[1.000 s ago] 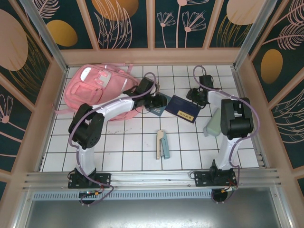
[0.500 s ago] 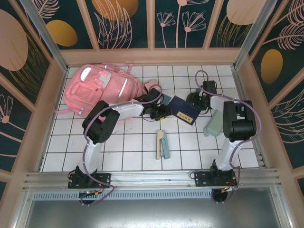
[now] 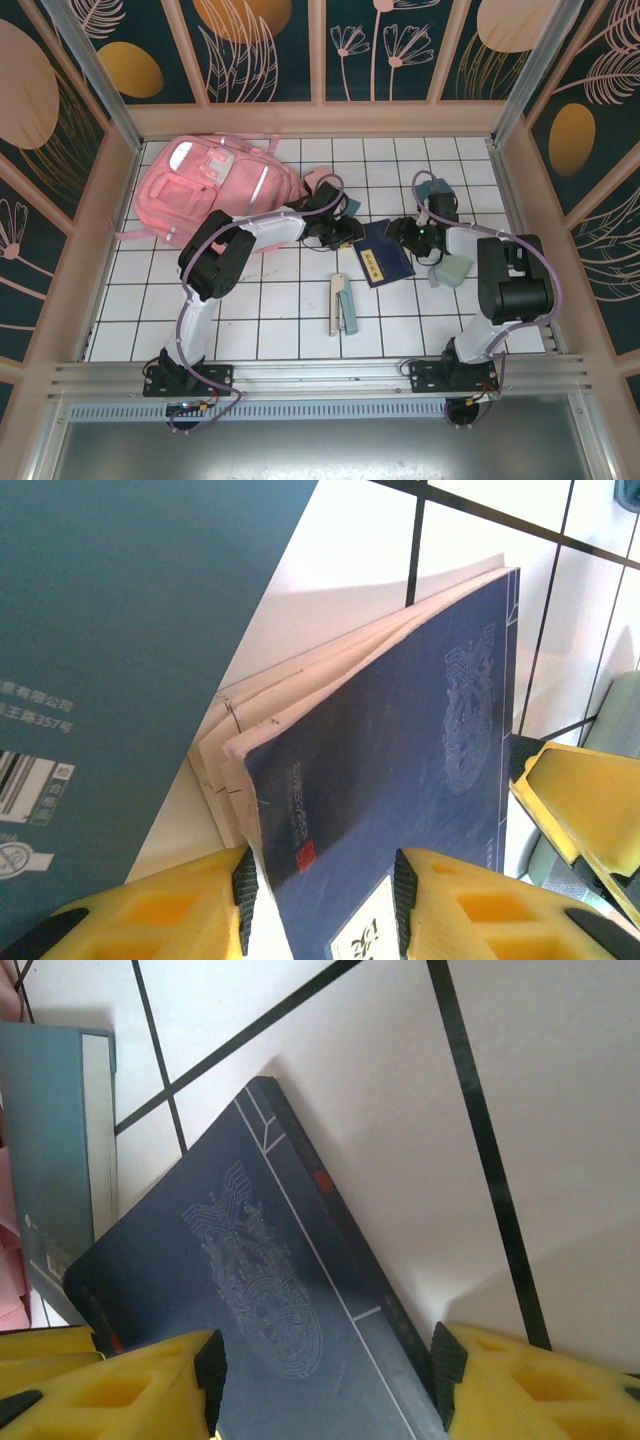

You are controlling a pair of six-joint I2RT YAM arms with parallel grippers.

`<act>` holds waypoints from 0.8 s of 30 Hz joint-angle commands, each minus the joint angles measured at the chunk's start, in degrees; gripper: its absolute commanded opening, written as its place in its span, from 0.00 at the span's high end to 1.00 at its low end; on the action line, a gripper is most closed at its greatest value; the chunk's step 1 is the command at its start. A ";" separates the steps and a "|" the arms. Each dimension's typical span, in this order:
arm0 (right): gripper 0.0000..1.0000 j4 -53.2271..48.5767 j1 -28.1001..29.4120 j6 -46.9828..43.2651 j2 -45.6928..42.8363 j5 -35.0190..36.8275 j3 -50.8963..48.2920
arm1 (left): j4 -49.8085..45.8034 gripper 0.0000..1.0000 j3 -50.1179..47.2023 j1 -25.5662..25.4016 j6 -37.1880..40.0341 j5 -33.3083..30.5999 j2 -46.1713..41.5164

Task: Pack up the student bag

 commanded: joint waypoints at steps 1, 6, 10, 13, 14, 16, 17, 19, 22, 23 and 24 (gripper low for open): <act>0.45 -1.72 0.08 -0.15 1.34 -11.55 -2.94 | -2.72 0.57 0.51 0.02 1.11 -0.53 3.00; 0.49 4.76 -0.24 1.21 -0.51 -24.09 -4.59 | -2.52 0.57 0.27 0.01 1.22 -0.16 3.13; 0.55 6.53 -0.21 1.63 -2.23 -27.83 -4.89 | -2.61 0.57 0.21 0.01 1.43 -0.26 3.06; 0.55 5.42 -0.36 1.40 -3.06 -26.54 -4.75 | -2.82 0.57 0.34 0.01 1.69 -0.26 3.00; 0.54 3.20 -0.37 0.40 -2.87 -24.32 -4.21 | -3.29 0.57 0.51 0.04 1.96 -0.73 2.93; 0.52 0.31 -0.38 -1.04 -2.23 -19.79 -3.60 | -4.70 0.57 0.81 0.07 2.83 -2.11 2.36; 0.52 -1.26 -0.36 -1.21 -2.00 -16.63 -3.35 | -5.72 0.57 0.98 0.02 3.44 -3.20 1.87; 0.52 -2.22 -0.45 -1.66 -2.09 -13.49 -3.54 | -8.79 0.57 1.68 0.02 5.11 -6.36 0.55; 0.50 -2.89 -0.37 -1.58 -3.38 -9.57 -3.65 | -13.06 0.56 1.94 0.08 7.50 -11.49 -2.20; 0.49 -3.18 -0.29 -1.49 -4.09 -8.27 -3.63 | -14.25 0.56 1.77 0.03 8.13 -13.07 -3.14; 0.49 -3.36 -0.20 -1.57 -4.66 -7.32 -3.64 | -14.95 0.56 1.33 0.07 8.64 -14.36 -4.23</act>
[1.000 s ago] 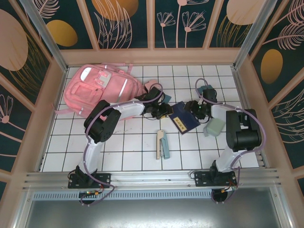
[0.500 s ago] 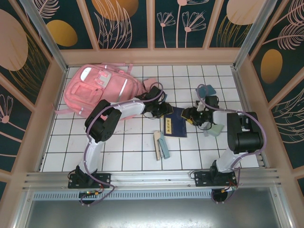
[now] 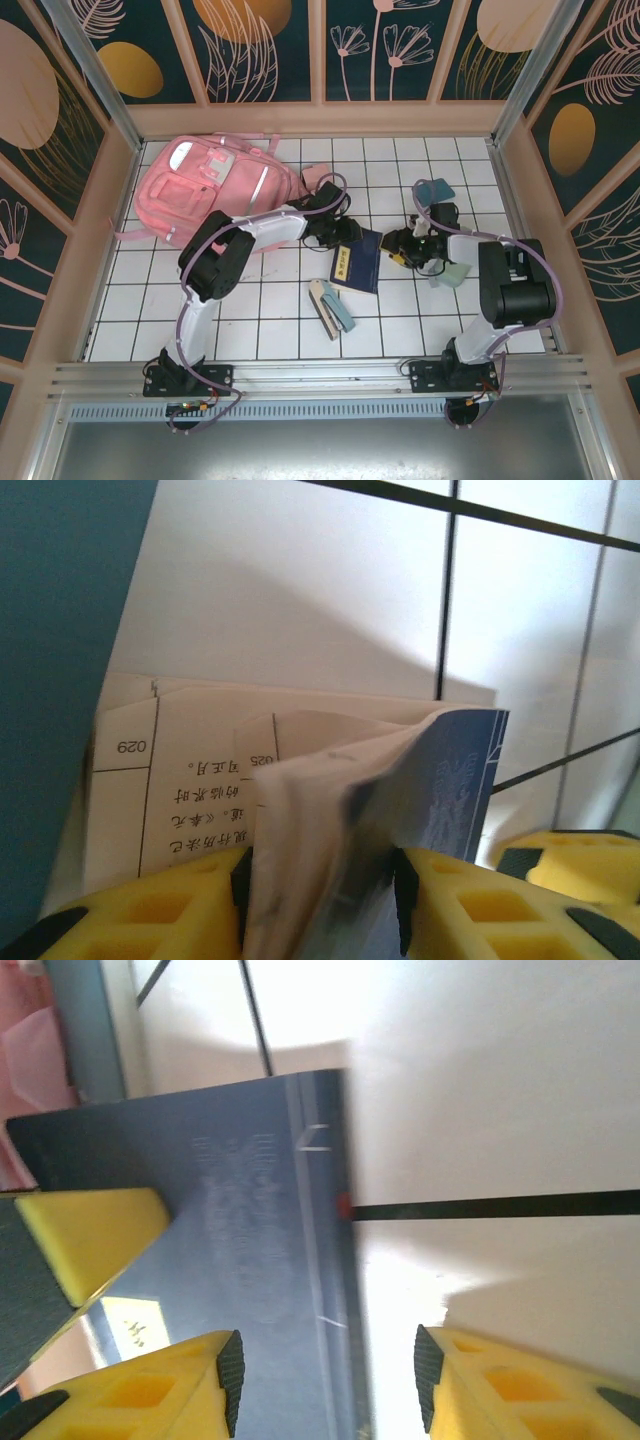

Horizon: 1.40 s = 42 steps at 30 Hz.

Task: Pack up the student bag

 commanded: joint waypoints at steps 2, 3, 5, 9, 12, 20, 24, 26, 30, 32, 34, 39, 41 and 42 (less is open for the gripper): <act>0.49 -2.31 0.33 -1.38 -3.24 5.82 0.85 | -8.01 0.56 -1.66 0.39 4.17 -8.17 -5.67; 0.48 -2.30 0.30 -1.38 -3.10 5.72 0.84 | -7.70 0.56 -2.45 0.41 4.08 -8.36 -6.73; 0.48 -2.33 0.28 -1.23 -2.49 5.54 0.99 | -8.73 0.55 -2.71 0.37 4.54 -9.51 -7.89; 0.48 -2.04 1.09 -0.76 -2.19 6.21 0.46 | -11.92 0.55 -2.77 0.40 5.65 -13.38 -8.70; 0.48 -2.60 2.15 -0.93 -1.89 7.41 0.75 | -11.62 0.56 -4.27 0.35 5.88 -10.97 -7.56; 0.48 -1.62 7.95 0.66 0.02 9.59 0.52 | -8.44 0.63 -7.85 0.34 5.80 -2.38 -3.77; 0.48 0.64 11.39 3.08 2.38 8.62 -0.37 | -5.41 0.69 -9.09 0.30 5.20 1.50 -2.72; 0.49 3.24 12.29 4.66 3.72 5.94 -1.14 | -4.03 0.71 -9.30 0.27 4.92 3.24 -2.46; 0.51 11.47 11.80 8.91 2.77 -2.80 -3.26 | -2.92 0.74 -9.07 0.27 4.62 5.17 -1.86; 0.52 16.03 11.20 11.40 1.05 -7.34 -3.62 | -2.30 0.75 -9.22 0.34 4.55 5.88 -1.88; 0.54 20.18 10.67 14.01 -0.63 -10.47 -3.65 | -1.75 0.78 -9.24 0.28 4.60 6.45 -1.79; 0.57 28.65 10.00 19.93 -2.33 -15.62 -2.97 | -1.20 0.79 -8.96 0.27 4.66 7.19 -1.68; 0.57 29.67 9.99 20.64 -2.51 -16.21 -2.54 | -1.11 0.78 -8.82 0.32 4.75 7.28 -1.71; 0.57 29.55 9.99 20.53 -2.60 -16.23 -2.41 | -1.10 0.78 -8.87 0.27 4.83 7.23 -1.75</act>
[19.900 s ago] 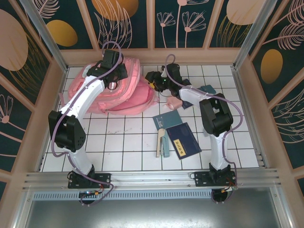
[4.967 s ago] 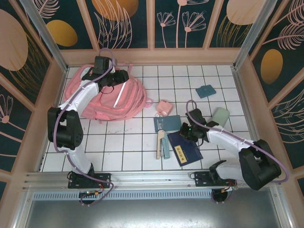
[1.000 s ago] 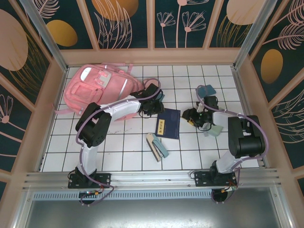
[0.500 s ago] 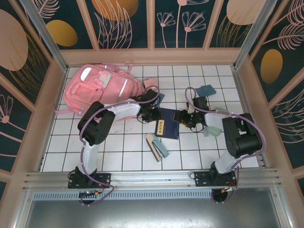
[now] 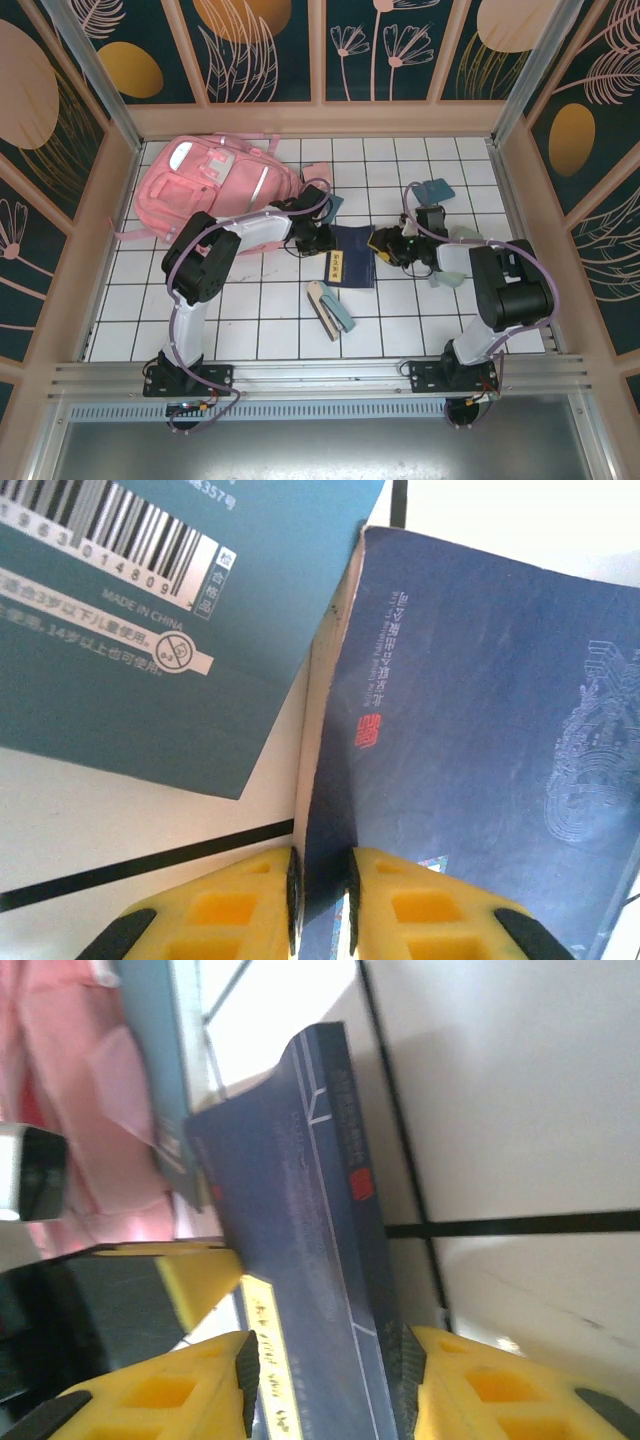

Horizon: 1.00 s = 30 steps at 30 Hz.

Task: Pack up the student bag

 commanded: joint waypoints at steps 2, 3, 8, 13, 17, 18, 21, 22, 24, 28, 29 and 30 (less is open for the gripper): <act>0.58 10.05 3.07 2.62 -2.07 -14.38 2.30 | 3.82 0.78 -0.84 -2.64 0.05 5.99 3.32; 0.58 9.48 3.11 2.06 -2.02 -14.10 2.27 | 3.90 0.78 -0.85 -2.66 0.04 5.99 3.27; 0.65 -2.69 3.65 -5.63 -0.63 -9.42 4.81 | 3.85 0.78 -0.45 -2.62 0.29 6.08 3.32; 0.95 -10.29 2.19 -9.55 -2.71 -2.50 5.69 | 2.06 0.76 0.68 -2.53 1.05 4.26 2.50; 1.00 -11.57 -1.19 -10.26 -5.46 -2.92 5.68 | -0.98 0.71 3.84 -2.40 2.43 1.92 0.03; 1.00 -11.70 -2.01 -10.26 -6.08 -3.55 5.74 | -1.83 0.70 4.90 -2.26 3.07 1.11 -0.67; 1.00 -12.06 -4.74 -10.18 -8.24 -5.24 6.52 | -5.66 0.66 9.00 -1.42 5.32 -2.22 -2.53; 1.00 -12.23 -5.42 -10.09 -8.81 -5.94 6.89 | -7.28 0.66 10.55 -0.80 6.31 -3.38 -2.80; 1.00 -12.37 -6.51 -9.75 -9.63 -7.06 7.66 | -10.41 0.66 13.25 0.51 8.51 -5.73 -3.25; 1.00 -10.83 -7.87 -7.59 -11.32 -8.92 8.67 | -17.25 0.63 18.64 3.17 14.09 -15.31 -3.24; 1.00 -10.50 -8.05 -7.08 -11.72 -9.07 8.97 | -19.09 0.62 20.18 3.73 15.86 -18.55 -3.01; 1.00 -10.25 -8.09 -6.69 -12.01 -9.27 9.16 | -20.55 0.62 21.37 4.10 17.33 -21.82 -2.58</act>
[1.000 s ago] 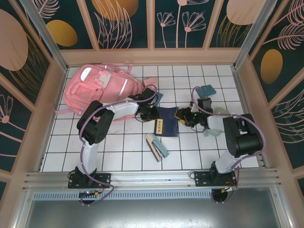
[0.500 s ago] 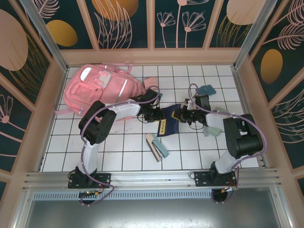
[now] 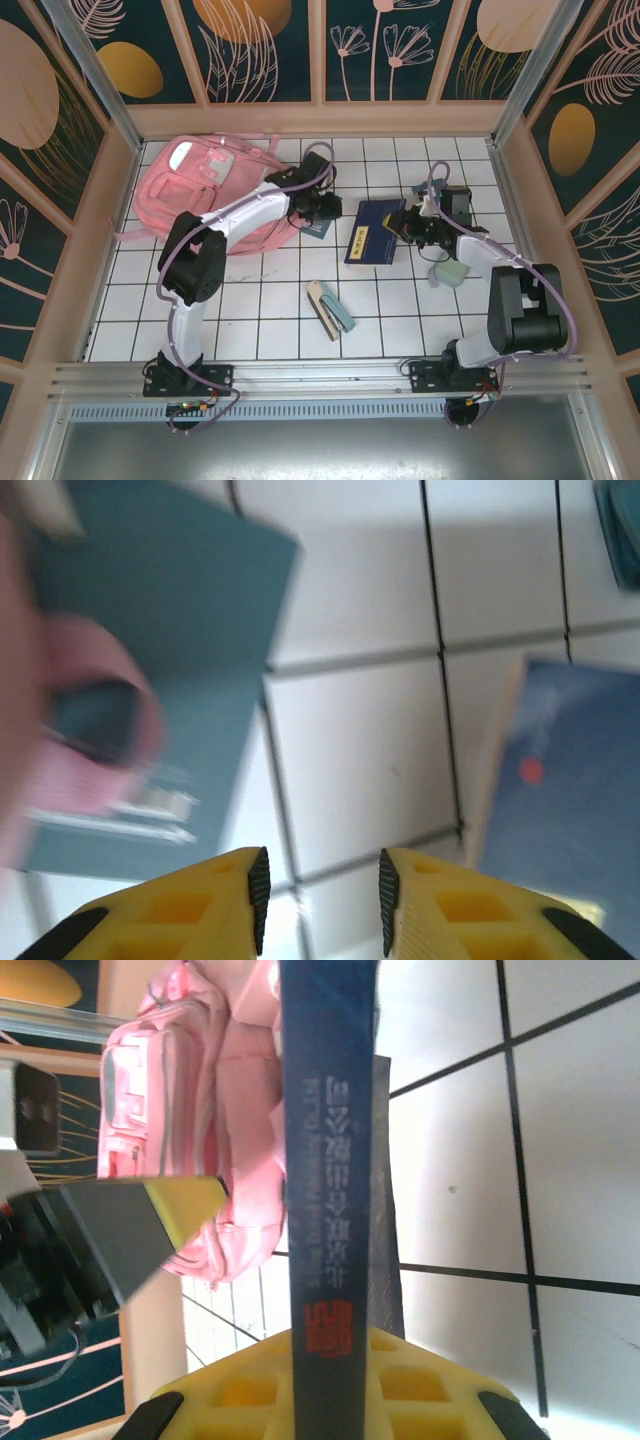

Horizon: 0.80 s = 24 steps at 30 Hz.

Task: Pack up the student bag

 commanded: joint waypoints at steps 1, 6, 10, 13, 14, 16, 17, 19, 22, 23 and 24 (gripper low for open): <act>1.00 2.30 -0.36 2.09 -2.82 -3.51 2.45 | -10.21 0.61 4.63 1.81 8.15 -14.65 -0.66; 1.00 3.34 -0.49 3.31 -3.68 -3.59 3.02 | -14.37 0.58 8.38 2.48 14.32 -25.79 3.38; 1.00 4.46 -0.44 4.15 -4.40 -3.87 2.46 | -15.30 0.58 8.29 3.66 16.32 -32.07 5.34; 1.00 4.58 -0.46 4.23 -5.19 -3.86 1.87 | -14.81 0.58 7.65 4.95 17.05 -35.51 5.02; 1.00 4.60 -0.44 4.30 -5.52 -3.79 1.54 | -14.40 0.58 7.39 5.25 17.43 -36.17 4.86; 1.00 4.85 -0.43 4.35 -5.78 -3.94 0.92 | -13.58 0.58 7.01 5.90 18.58 -37.52 5.14; 1.00 5.19 -0.49 4.56 -5.91 -4.11 0.55 | -13.64 0.58 7.24 6.25 19.22 -37.88 5.74; 1.00 5.63 -0.43 4.91 -6.25 -4.21 -0.09 | -13.91 0.58 7.41 6.76 19.91 -38.55 7.14; 1.00 6.25 -0.39 5.38 -6.81 -4.38 -0.70 | -13.65 0.58 6.78 7.28 20.57 -39.73 8.43; 1.00 6.55 -0.32 5.60 -6.97 -4.45 -0.87 | -13.34 0.58 6.52 7.50 20.82 -39.24 8.81; 1.00 6.82 -0.38 5.81 -7.15 -4.52 -1.03 | -13.29 0.58 6.32 7.68 20.89 -38.64 9.16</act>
